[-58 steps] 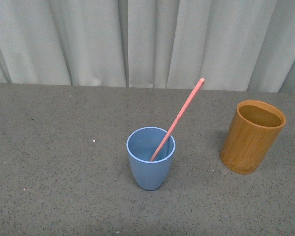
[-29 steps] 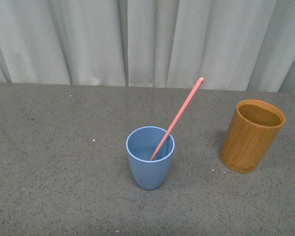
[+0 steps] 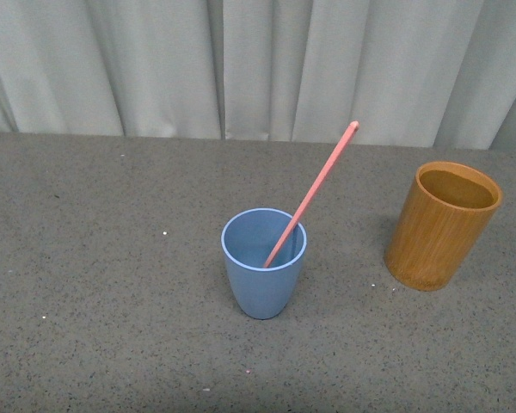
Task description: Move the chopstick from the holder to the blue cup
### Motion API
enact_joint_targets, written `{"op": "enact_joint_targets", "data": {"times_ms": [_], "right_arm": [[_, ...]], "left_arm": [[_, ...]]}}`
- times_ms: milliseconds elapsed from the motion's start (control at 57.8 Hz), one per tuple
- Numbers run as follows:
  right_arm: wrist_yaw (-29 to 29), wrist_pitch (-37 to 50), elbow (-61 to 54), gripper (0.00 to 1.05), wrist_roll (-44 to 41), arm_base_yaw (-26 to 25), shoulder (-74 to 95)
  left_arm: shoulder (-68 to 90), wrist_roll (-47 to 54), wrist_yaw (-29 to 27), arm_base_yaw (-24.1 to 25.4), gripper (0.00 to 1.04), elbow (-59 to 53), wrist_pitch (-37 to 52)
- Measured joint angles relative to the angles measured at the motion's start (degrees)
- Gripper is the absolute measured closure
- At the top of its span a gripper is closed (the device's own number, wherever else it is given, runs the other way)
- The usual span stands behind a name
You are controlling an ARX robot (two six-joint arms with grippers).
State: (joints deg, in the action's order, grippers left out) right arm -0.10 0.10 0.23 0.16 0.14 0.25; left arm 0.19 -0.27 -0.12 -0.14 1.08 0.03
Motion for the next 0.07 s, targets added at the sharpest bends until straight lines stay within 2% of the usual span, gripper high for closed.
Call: {"op": "enact_joint_targets", "data": {"times_ms": [69], "right_arm": [[0.02,0.0,0.0,0.1,0.0,0.0,0.0]], "left_arm": [[0.0,0.0,0.0,0.0,0.07,0.0,0.0]]}}
